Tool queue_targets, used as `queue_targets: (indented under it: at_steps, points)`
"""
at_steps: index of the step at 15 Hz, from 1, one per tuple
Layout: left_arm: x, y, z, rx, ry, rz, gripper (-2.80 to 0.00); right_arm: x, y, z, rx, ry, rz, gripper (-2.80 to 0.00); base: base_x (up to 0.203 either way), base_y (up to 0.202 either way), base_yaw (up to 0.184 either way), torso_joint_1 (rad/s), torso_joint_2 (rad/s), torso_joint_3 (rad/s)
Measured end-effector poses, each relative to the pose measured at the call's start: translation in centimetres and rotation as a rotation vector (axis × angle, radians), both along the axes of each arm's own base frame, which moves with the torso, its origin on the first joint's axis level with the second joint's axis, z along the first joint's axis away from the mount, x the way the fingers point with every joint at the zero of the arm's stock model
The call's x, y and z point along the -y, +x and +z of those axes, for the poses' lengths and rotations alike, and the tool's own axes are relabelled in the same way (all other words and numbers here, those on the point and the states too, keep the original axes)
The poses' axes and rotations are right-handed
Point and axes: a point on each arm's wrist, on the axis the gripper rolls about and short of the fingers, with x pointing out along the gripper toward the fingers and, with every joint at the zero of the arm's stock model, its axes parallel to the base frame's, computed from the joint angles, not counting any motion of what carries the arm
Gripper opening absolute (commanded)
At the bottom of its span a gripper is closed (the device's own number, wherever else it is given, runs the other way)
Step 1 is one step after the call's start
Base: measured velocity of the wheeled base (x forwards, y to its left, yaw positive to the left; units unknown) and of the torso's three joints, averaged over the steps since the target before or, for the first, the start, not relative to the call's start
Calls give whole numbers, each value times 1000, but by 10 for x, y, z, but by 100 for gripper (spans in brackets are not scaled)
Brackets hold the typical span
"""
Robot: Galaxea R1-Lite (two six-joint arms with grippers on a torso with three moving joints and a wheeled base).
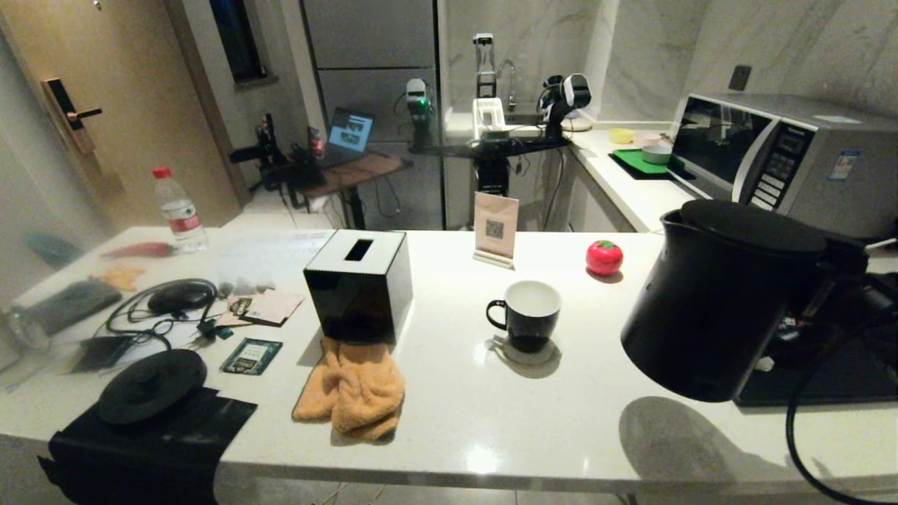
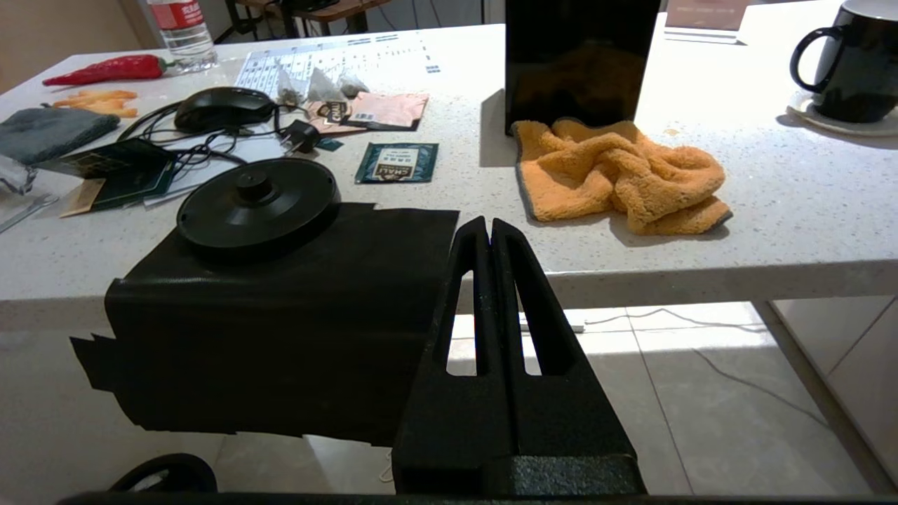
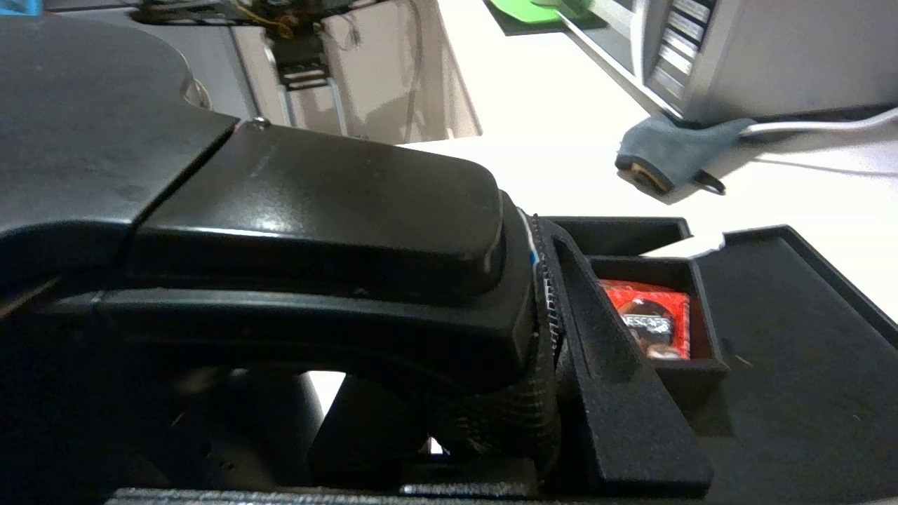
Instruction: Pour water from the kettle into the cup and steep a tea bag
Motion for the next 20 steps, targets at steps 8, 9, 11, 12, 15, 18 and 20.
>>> queue_targets:
  at_steps: [8, 9, 11, 12, 15, 18, 20]
  points:
    - [0, 0, 0, 0, 0, 0, -280, -1, 22, 9, 28, -9, -3, -280, 0, 0, 0, 0, 0, 0]
    - [0, 0, 0, 0, 0, 1, -280, -1, 25, 9, 25, -13, -4, -280, 0, 0, 0, 0, 0, 0]
    - [0, 0, 0, 0, 0, 0, -280, -1, 32, 8, 17, -34, -5, -280, 0, 0, 0, 0, 0, 0]
    - [0, 0, 0, 0, 0, 0, -280, -1, 36, 8, 12, -50, -5, -280, 0, 0, 0, 0, 0, 0]
    - [0, 0, 0, 0, 0, 0, -280, -2, 49, 9, 4, -95, -5, -280, 0, 0, 0, 0, 0, 0]
    - [0, 0, 0, 0, 0, 0, -280, -3, 64, 11, 2, -142, -6, -280, 0, 0, 0, 0, 0, 0]
    - [0, 0, 0, 0, 0, 0, -280, -4, 74, 11, -26, -168, -3, -280, 0, 0, 0, 0, 0, 0]
